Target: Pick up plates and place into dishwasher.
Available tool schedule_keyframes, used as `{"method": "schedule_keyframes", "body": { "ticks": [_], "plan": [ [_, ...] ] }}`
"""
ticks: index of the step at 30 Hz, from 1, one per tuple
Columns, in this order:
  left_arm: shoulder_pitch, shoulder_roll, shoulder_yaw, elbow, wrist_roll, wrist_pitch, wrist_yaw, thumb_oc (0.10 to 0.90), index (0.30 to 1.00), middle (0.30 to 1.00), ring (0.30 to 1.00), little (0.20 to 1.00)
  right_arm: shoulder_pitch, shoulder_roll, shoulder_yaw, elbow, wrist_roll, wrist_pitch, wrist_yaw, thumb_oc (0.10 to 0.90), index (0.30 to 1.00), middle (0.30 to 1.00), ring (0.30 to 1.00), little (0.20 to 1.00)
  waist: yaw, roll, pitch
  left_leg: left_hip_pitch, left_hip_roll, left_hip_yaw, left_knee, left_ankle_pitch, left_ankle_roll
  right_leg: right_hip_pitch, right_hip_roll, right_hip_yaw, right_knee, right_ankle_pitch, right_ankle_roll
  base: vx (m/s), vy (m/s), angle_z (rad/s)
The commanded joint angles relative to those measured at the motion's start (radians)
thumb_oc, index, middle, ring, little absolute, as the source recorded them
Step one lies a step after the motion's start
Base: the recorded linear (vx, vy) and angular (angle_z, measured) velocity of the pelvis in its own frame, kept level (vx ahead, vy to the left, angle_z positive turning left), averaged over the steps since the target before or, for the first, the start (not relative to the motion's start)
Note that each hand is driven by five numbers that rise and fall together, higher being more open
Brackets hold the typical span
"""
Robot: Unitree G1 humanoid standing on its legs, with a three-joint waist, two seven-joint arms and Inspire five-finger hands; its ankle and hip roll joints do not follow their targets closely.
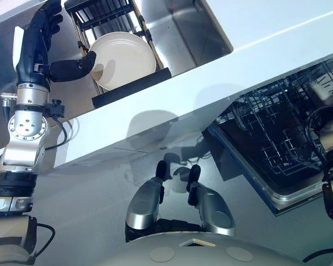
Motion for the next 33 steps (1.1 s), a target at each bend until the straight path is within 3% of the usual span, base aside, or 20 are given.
{"method": "schedule_keyframes", "body": {
  "ticks": [1,7,16,21,26,33],
  "plan": [
    [0.008,0.027,0.063,-0.05,-0.03,-0.093,0.009,0.8,0.9,0.9,0.9,0.9,0.047,-0.063,0.032,-0.118,-0.018,-0.046,-0.088,0.8,0.9,0.9,0.9,0.9,0.003,-0.037,-0.13,-0.03,-0.003,0.04,0.013,-0.016,-0.028,0.067,0.004,0.021,0.066,-0.14,0.063,0.03,0.066,-0.04],
    [0.067,-0.01,0.083,-0.051,-0.012,-0.1,-0.017,0.8,0.9,0.9,0.9,0.9,0.131,-0.041,-0.055,-0.23,-0.043,-0.08,-0.115,0.8,0.9,0.9,0.9,0.9,-0.011,-0.045,-0.175,0.039,-0.011,0.058,-0.041,-0.022,-0.013,0.112,0.001,0.028,0.021,-0.121,0.084,0.04,0.086,-0.05],
    [0.115,-0.037,0.101,-0.058,-0.005,-0.096,-0.04,0.8,0.9,0.9,0.9,0.9,0.231,-0.012,-0.119,-0.3,-0.072,-0.095,-0.065,0.8,0.9,0.9,0.9,0.9,-0.023,-0.058,-0.24,0.11,-0.023,0.089,-0.095,-0.04,0.01,0.151,-0.006,0.036,-0.035,-0.092,0.107,0.02,0.073,-0.08],
    [0.138,-0.053,0.112,-0.067,0.002,-0.104,-0.049,0.8,0.9,0.9,0.9,0.9,0.302,0.024,-0.156,-0.354,-0.026,-0.119,0.022,0.8,0.9,0.9,0.9,0.9,-0.034,-0.063,-0.267,0.15,-0.029,0.108,-0.128,-0.049,0.019,0.169,-0.011,0.042,-0.061,-0.077,0.12,-0.02,0.074,-0.09],
    [0.145,-0.073,0.109,-0.059,0.018,-0.116,-0.06,0.8,0.9,0.9,0.9,0.9,0.361,0.075,-0.191,-0.388,0.132,-0.173,0.178,0.8,0.9,0.9,0.9,0.9,-0.047,-0.068,-0.294,0.189,-0.036,0.124,-0.161,-0.057,0.022,0.188,-0.013,0.053,-0.096,-0.058,0.134,-0.02,0.079,-0.06],
    [0.13,-0.088,0.1,-0.038,0.019,-0.122,-0.05,0.8,0.9,0.9,0.9,0.9,0.409,0.117,-0.225,-0.472,0.213,-0.206,0.28,0.8,0.9,0.9,0.9,0.9,-0.074,-0.077,-0.318,0.222,-0.041,0.161,-0.189,-0.067,0.024,0.203,-0.015,0.061,-0.136,-0.031,0.149,-0.02,0.075,-0.13]
  ]
}}
